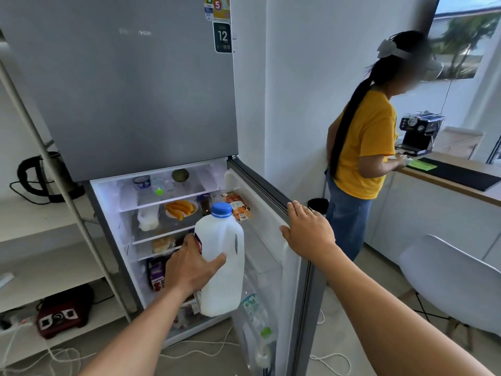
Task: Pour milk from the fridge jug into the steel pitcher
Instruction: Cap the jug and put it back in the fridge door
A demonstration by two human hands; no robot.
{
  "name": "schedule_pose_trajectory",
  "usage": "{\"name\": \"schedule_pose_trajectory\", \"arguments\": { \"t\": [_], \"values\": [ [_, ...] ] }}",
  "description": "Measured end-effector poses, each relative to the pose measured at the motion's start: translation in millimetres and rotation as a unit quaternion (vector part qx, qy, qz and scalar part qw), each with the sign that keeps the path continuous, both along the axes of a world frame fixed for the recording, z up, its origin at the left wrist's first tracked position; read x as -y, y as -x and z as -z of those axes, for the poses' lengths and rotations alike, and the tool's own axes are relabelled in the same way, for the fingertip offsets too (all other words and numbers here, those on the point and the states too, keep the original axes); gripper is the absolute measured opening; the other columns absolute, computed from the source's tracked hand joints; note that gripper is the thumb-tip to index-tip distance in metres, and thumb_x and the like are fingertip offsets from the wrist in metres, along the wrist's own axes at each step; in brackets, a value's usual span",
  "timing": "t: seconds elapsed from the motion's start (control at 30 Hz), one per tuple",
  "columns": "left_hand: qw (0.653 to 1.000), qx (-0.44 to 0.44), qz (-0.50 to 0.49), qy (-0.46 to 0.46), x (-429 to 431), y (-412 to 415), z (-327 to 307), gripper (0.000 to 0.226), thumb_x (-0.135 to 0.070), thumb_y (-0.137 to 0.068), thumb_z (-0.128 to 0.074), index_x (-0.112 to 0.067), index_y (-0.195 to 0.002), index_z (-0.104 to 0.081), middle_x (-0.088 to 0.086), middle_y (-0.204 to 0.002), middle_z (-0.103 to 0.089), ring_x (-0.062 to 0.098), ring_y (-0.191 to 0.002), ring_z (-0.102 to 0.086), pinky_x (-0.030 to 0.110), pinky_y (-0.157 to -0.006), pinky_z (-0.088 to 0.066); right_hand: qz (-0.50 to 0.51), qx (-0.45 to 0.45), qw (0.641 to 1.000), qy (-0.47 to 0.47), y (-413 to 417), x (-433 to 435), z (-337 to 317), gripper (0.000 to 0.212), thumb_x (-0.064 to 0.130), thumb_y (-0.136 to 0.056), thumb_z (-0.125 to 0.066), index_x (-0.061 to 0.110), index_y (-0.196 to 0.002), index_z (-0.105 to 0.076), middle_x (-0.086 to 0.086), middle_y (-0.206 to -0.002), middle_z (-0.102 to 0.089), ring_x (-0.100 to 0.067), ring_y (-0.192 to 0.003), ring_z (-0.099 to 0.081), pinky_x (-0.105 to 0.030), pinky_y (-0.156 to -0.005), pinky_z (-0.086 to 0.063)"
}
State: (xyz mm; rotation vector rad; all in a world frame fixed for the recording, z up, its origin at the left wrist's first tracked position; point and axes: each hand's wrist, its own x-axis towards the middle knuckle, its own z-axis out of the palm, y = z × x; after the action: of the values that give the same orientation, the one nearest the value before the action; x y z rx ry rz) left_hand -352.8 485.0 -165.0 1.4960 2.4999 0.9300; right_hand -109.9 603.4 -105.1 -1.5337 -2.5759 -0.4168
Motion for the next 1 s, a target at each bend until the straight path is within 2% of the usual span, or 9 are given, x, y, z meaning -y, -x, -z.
{"name": "schedule_pose_trajectory", "arguments": {
  "t": [0.07, 0.17, 0.23, 0.33, 0.53, 0.63, 0.8, 0.9, 1.0],
  "values": [
    [1.000, 0.014, 0.005, -0.005, 1.1, 4.8, 1.8, 0.072, -0.070, -0.070, -0.065, -0.023, -0.123, -0.053, -0.001, -0.122, -0.067, 0.028, -0.108, -0.066, 0.040, -0.085, -0.054, 0.037, 0.034, 0.997, -0.063, 4.1, 5.0, -4.0, 0.064, 0.050, -0.099, -0.027, 0.010, -0.149, -0.018, -0.013, -0.155, -0.023, -0.032, -0.145, -0.013, -0.060, -0.113, 0.000],
    [0.999, 0.034, 0.012, -0.016, 3.0, 11.9, 6.8, 0.071, -0.068, -0.072, -0.067, -0.025, -0.126, -0.050, -0.003, -0.123, -0.067, 0.028, -0.109, -0.066, 0.039, -0.083, -0.053, -0.020, -0.070, 0.992, -0.104, 26.3, 22.5, -6.2, 0.050, 0.047, -0.097, -0.036, 0.015, -0.136, -0.037, -0.012, -0.139, -0.042, -0.032, -0.131, -0.036, -0.056, -0.108, -0.024],
    [0.998, 0.059, 0.016, -0.028, 6.2, 17.6, 13.5, 0.074, -0.067, -0.073, -0.067, -0.029, -0.132, -0.045, -0.005, -0.127, -0.066, 0.028, -0.110, -0.066, 0.038, -0.084, -0.052, -0.122, -0.193, 0.974, 0.000, 53.2, 32.8, -2.2, 0.043, 0.043, -0.097, -0.039, 0.018, -0.132, -0.042, -0.006, -0.131, -0.050, -0.029, -0.116, -0.051, -0.044, -0.091, -0.041],
    [0.995, 0.095, 0.020, -0.031, 12.9, 30.3, 28.3, 0.081, -0.070, -0.068, -0.062, -0.030, -0.136, -0.043, -0.003, -0.130, -0.065, 0.028, -0.113, -0.065, 0.038, -0.087, -0.052, -0.167, -0.272, 0.919, 0.230, 93.0, 44.9, 12.8, 0.038, 0.045, -0.097, -0.041, 0.019, -0.122, -0.051, -0.006, -0.119, -0.059, -0.026, -0.099, -0.059, -0.037, -0.078, -0.047],
    [0.986, 0.164, 0.033, 0.008, 18.9, 67.7, 80.2, 0.078, -0.064, -0.069, -0.069, -0.026, -0.133, -0.046, -0.004, -0.125, -0.064, 0.025, -0.110, -0.064, 0.040, -0.086, -0.053, -0.121, -0.268, 0.898, 0.327, 151.4, 48.8, 75.6, 0.032, 0.044, -0.098, -0.042, 0.016, -0.110, -0.052, -0.005, -0.099, -0.065, -0.022, -0.087, -0.061, -0.045, -0.081, -0.052],
    [0.958, 0.278, 0.059, 0.036, 18.1, 89.4, 113.8, 0.075, -0.045, -0.074, -0.081, -0.029, -0.136, -0.042, -0.007, -0.127, -0.061, 0.019, -0.114, -0.063, 0.038, -0.090, -0.054, -0.121, -0.235, 0.891, 0.370, 175.5, 44.8, 105.3, 0.028, 0.037, -0.099, -0.043, 0.015, -0.115, -0.049, -0.008, -0.104, -0.065, -0.025, -0.094, -0.061, -0.044, -0.085, -0.051],
    [0.911, 0.397, 0.103, 0.048, 10.2, 128.3, 156.1, 0.090, -0.022, -0.071, -0.089, -0.043, -0.132, -0.027, -0.020, -0.125, -0.055, -0.002, -0.110, -0.059, 0.008, -0.074, -0.048, -0.107, -0.135, 0.899, 0.403, 211.0, 37.3, 161.7, 0.030, 0.024, -0.097, -0.049, 0.011, -0.124, -0.046, -0.015, -0.116, -0.061, -0.031, -0.104, -0.059, -0.039, -0.088, -0.049],
    [0.891, 0.434, 0.117, 0.064, 0.3, 141.5, 186.4, 0.092, -0.023, -0.062, -0.090, -0.037, -0.135, -0.034, -0.014, -0.129, -0.057, 0.011, -0.119, -0.059, 0.016, -0.085, -0.052, -0.082, -0.108, 0.896, 0.422, 224.9, 27.0, 191.6, 0.026, 0.015, -0.095, -0.051, 0.015, -0.121, -0.048, -0.007, -0.113, -0.065, -0.024, -0.102, -0.061, -0.031, -0.084, -0.048],
    [0.878, 0.455, 0.127, 0.071, -11.4, 145.9, 217.1, 0.102, -0.026, -0.056, -0.093, -0.028, -0.140, -0.036, -0.004, -0.135, -0.056, 0.016, -0.123, -0.057, 0.040, -0.099, -0.053, -0.055, -0.093, 0.897, 0.429, 235.5, 11.9, 214.2, 0.018, 0.016, -0.094, -0.052, 0.014, -0.113, -0.051, -0.008, -0.108, -0.065, -0.025, -0.099, -0.062, -0.032, -0.083, -0.049]
  ]
}}
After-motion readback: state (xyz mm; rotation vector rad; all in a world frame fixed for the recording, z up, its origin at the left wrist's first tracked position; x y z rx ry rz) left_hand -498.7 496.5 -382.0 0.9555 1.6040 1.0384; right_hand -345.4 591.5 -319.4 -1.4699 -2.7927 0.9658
